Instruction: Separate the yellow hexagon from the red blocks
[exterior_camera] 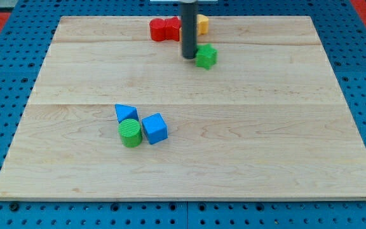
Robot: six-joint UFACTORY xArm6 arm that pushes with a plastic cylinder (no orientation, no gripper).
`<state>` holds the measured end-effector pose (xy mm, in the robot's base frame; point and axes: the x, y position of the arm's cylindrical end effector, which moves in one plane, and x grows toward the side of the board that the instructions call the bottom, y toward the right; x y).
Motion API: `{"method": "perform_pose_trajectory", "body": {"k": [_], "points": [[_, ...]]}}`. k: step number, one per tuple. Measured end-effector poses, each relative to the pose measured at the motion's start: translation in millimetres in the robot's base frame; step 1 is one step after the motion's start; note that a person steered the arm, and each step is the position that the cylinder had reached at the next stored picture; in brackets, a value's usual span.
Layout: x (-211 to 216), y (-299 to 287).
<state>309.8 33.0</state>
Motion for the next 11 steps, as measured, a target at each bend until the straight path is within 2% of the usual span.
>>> {"method": "perform_pose_trajectory", "body": {"k": [1, 2, 3, 4, 5, 6, 8, 9, 10, 11], "points": [[11, 36], [26, 99], [-11, 63], [-50, 87], [-81, 20], [-78, -24], [-31, -86], [-21, -98], [-5, -82], [-3, -20]]}}
